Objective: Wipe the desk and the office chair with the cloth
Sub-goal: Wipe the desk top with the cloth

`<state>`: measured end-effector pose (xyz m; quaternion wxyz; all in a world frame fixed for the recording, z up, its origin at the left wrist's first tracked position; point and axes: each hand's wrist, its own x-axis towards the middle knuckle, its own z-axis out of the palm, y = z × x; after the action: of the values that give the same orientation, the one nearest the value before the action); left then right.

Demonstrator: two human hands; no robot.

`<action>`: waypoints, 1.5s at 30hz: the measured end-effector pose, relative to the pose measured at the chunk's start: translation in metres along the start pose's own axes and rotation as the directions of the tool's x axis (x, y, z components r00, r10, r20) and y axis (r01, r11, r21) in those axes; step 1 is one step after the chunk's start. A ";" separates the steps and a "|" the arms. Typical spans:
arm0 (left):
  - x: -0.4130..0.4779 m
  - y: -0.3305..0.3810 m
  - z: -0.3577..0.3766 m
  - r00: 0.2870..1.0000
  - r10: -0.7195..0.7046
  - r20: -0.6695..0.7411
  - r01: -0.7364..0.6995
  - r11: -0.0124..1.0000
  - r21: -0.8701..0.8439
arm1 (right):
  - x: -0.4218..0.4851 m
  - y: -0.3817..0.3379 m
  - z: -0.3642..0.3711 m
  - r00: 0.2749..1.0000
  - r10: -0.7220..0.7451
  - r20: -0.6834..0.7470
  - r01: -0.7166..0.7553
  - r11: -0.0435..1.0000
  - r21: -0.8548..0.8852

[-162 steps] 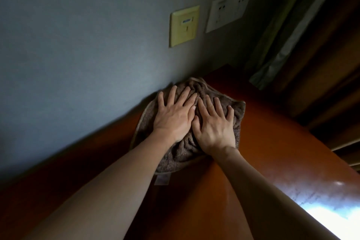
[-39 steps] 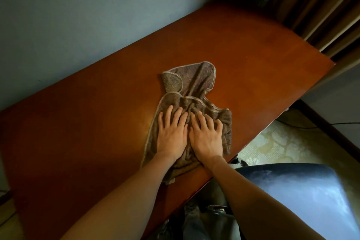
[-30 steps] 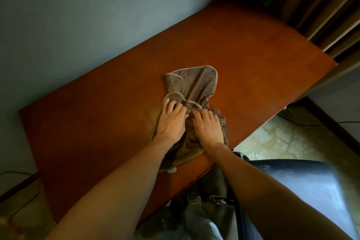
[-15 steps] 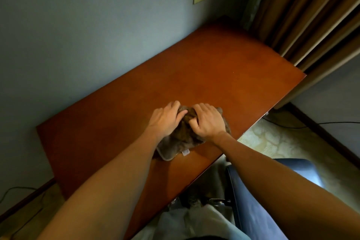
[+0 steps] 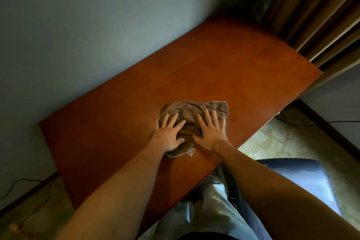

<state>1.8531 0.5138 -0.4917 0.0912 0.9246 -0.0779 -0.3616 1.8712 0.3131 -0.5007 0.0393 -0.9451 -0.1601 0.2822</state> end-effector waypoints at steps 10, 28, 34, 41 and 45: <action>0.062 0.020 -0.013 0.999 0.020 0.027 -0.023 0.991 0.132 | 0.053 0.044 -0.007 1.000 0.019 -0.006 -0.019 0.999 -0.032; 0.227 0.114 -0.136 0.994 0.108 -0.014 -0.103 0.975 0.199 | 0.150 0.190 -0.089 0.976 0.171 -0.132 -0.164 0.984 0.062; 0.278 0.148 -0.169 0.991 0.127 -0.040 -0.116 0.969 0.217 | 0.182 0.237 -0.115 0.965 0.220 -0.144 -0.214 0.975 0.059; 0.330 0.177 -0.198 0.985 0.152 -0.078 -0.132 0.967 0.217 | 0.213 0.288 -0.140 0.960 0.229 -0.163 -0.218 0.973 0.080; 0.362 0.196 -0.217 0.984 0.153 -0.094 -0.129 0.966 0.225 | 0.234 0.314 -0.156 0.952 0.253 -0.175 -0.241 0.967 0.085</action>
<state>2.2484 0.2717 -0.5277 0.0189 0.9397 -0.1774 -0.2917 2.2291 0.0946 -0.5433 0.0479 -0.9780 -0.0273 0.2013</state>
